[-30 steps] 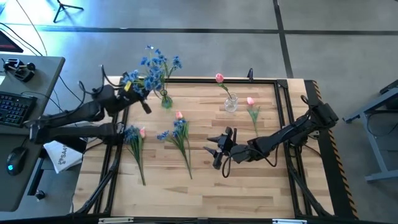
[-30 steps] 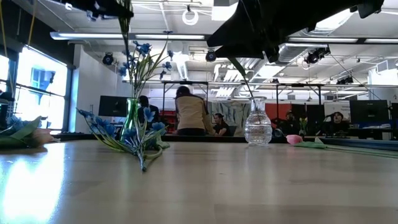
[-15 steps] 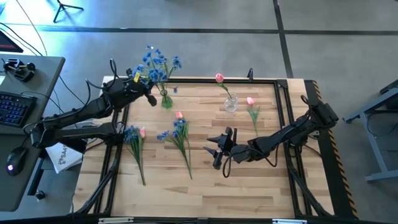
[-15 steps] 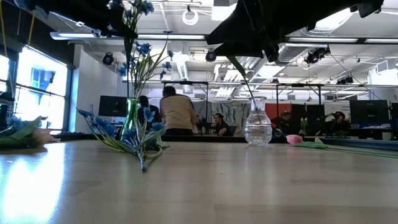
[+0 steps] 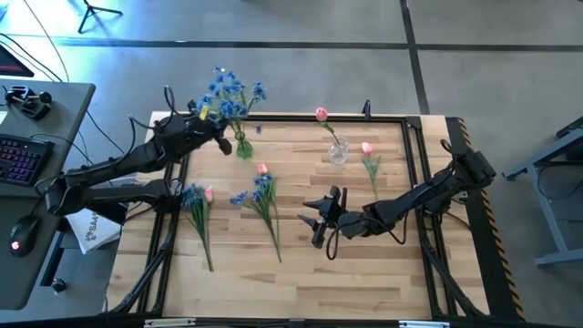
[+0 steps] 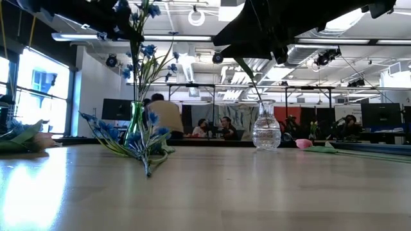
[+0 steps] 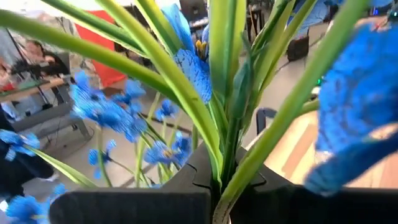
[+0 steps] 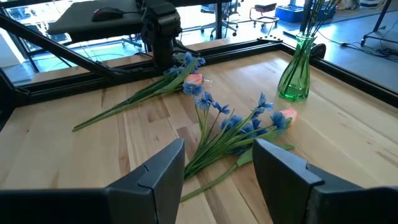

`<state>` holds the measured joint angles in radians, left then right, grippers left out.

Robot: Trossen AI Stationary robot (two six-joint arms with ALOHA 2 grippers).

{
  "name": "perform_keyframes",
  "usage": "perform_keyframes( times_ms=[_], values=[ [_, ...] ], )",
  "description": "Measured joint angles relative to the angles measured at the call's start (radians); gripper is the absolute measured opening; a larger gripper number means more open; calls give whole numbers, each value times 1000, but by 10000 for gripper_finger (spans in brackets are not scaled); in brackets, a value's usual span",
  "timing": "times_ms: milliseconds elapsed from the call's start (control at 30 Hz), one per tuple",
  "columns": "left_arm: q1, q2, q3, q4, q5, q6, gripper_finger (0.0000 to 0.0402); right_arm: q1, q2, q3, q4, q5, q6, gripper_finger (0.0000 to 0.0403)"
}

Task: Sort flowers into vase by color
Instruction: Put the right blue flowers into the green vase

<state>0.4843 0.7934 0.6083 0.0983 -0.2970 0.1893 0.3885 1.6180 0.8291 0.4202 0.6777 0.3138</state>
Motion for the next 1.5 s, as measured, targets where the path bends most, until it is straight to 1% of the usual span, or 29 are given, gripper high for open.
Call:
perform_keyframes(
  times_ms=[200, 333, 400, 533, 600, 700, 767, 833, 900, 1033, 1267, 1400, 1500],
  values=[
    [0, 91, 0, 2, -6, -25, 19, 0, 0, 0, 2, 0, 0, 183],
    [1, 118, 2, -24, -42, -40, 50, 0, 0, 0, 2, 0, 0, 183],
    [11, 121, 22, -99, -46, -60, 76, 0, 0, 0, 2, 0, 0, 183],
    [44, 119, 100, -281, -48, -98, 128, 0, 0, 0, 3, 0, 0, 183],
    [60, 120, 144, -400, -48, -114, 147, 0, 0, 0, 3, 0, 0, 183],
    [74, 124, 207, -546, -46, -136, 165, 0, 0, 0, 3, 0, 0, 183],
    [81, 131, 233, -622, -22, -145, 171, 0, 0, 0, 3, 0, 0, 183],
    [90, 143, 249, -668, 17, -145, 173, 0, 0, 0, 3, 0, 0, 183],
    [94, 157, 262, -708, 34, -145, 174, -1, 0, 0, 3, 0, 0, 183],
    [94, 180, 308, -792, 16, -153, 174, -1, 0, 0, 3, 0, 0, 183],
    [99, 209, 489, -1039, 14, -161, 175, -2, 0, 0, 3, 0, 0, 183],
    [92, 201, 587, -1181, 13, -230, 175, -2, 0, 0, 3, 0, 0, 183],
    [65, 175, 630, -1276, 17, -288, 175, -2, 0, 0, 3, 0, 1, 183]
  ],
)
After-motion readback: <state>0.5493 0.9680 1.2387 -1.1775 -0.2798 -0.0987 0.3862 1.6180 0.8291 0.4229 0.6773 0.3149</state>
